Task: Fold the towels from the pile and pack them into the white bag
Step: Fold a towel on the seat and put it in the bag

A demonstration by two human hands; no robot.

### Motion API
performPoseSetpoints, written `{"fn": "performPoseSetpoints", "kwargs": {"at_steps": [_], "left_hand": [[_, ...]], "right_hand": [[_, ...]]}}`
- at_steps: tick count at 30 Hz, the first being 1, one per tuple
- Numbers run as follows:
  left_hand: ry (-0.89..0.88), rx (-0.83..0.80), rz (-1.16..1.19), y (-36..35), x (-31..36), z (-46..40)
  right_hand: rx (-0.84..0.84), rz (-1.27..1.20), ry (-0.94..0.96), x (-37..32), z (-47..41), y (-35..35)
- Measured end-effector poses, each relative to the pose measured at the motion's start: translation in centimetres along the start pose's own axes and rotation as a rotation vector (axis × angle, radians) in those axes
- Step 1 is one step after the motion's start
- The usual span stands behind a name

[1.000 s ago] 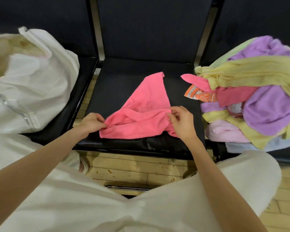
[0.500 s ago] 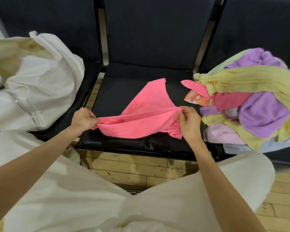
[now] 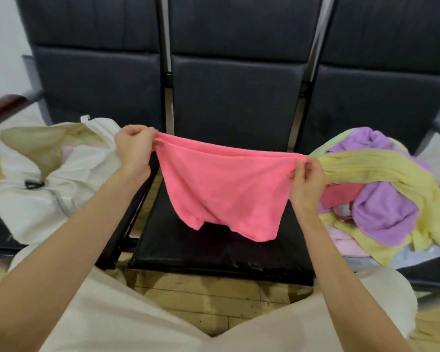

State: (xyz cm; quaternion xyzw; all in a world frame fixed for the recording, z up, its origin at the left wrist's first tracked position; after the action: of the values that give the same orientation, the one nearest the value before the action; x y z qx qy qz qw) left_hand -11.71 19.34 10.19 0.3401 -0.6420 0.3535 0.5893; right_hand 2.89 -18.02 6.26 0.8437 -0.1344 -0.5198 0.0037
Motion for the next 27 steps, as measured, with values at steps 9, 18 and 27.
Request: {"fn": "performPoseSetpoints", "kwargs": {"at_steps": [9,18,27], "left_hand": [[-0.295,0.019,-0.167,0.5,7.4,-1.5],[-0.072,-0.178,-0.037,1.5,6.7,-1.7],[-0.128,-0.132,-0.291,-1.9,6.7,-4.9]], "right_hand": [[0.099,-0.096,-0.080,-3.3,-2.3,-0.6],[0.062,-0.091,-0.008,-5.3,-1.8,-0.2],[0.003,0.080,-0.124,-2.8,-5.8,-2.4]]}}
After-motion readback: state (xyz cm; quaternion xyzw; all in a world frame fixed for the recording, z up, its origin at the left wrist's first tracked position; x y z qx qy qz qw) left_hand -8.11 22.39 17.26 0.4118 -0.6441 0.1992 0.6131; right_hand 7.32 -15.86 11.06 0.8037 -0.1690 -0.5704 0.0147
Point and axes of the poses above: each hand's wrist, its own z-axis away from the middle knuckle, its own y-axis out of the back of the hand, x = y × z, the point moved 9 cm from there along -z, towards the middle knuckle, and after that the axes turned 4 degrees about -z, right-handed, at the moved point
